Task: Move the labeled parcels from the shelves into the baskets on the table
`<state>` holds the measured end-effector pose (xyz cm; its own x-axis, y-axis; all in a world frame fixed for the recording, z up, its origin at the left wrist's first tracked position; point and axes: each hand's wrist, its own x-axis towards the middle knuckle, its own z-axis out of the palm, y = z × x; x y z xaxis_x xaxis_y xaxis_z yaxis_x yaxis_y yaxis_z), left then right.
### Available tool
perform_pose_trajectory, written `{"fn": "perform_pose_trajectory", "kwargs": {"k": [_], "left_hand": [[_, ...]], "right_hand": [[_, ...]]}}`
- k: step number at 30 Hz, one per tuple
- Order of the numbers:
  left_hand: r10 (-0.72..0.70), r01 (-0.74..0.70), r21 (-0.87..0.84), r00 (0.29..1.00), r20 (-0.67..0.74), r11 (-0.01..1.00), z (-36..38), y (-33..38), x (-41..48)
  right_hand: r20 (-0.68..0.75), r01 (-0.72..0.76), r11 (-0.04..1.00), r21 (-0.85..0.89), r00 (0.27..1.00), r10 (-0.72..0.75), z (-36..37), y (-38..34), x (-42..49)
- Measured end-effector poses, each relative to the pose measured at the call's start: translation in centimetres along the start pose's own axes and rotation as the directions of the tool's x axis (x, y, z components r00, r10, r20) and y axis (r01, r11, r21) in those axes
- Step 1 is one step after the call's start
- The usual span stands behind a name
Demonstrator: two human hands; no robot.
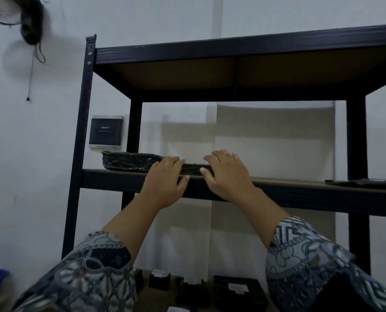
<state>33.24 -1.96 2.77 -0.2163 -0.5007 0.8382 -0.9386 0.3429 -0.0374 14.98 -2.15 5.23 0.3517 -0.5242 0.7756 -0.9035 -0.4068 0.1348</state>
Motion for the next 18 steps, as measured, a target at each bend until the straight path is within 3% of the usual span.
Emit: {"fn": "perform_pose_trajectory", "kwargs": {"k": [6, 14, 18], "left_hand": [[0.054, -0.042, -0.096, 0.991, 0.123, 0.994, 1.9, -2.4, 4.7], [0.095, -0.070, -0.169, 0.985, 0.141, 0.983, 3.9, -3.5, 5.1], [0.078, -0.055, -0.146, 0.985, 0.154, 0.988, 3.7, -3.2, 5.0]], "right_hand": [[0.241, -0.207, 0.976, -0.068, 0.946, 0.218, 0.9, 2.1, 6.6], [0.604, -0.407, 0.911, -0.062, 0.712, 0.359, 4.9, 4.9, 10.2], [0.583, -0.448, 0.893, 0.047, 0.738, 0.339, 5.3, 4.8, 10.5]]}}
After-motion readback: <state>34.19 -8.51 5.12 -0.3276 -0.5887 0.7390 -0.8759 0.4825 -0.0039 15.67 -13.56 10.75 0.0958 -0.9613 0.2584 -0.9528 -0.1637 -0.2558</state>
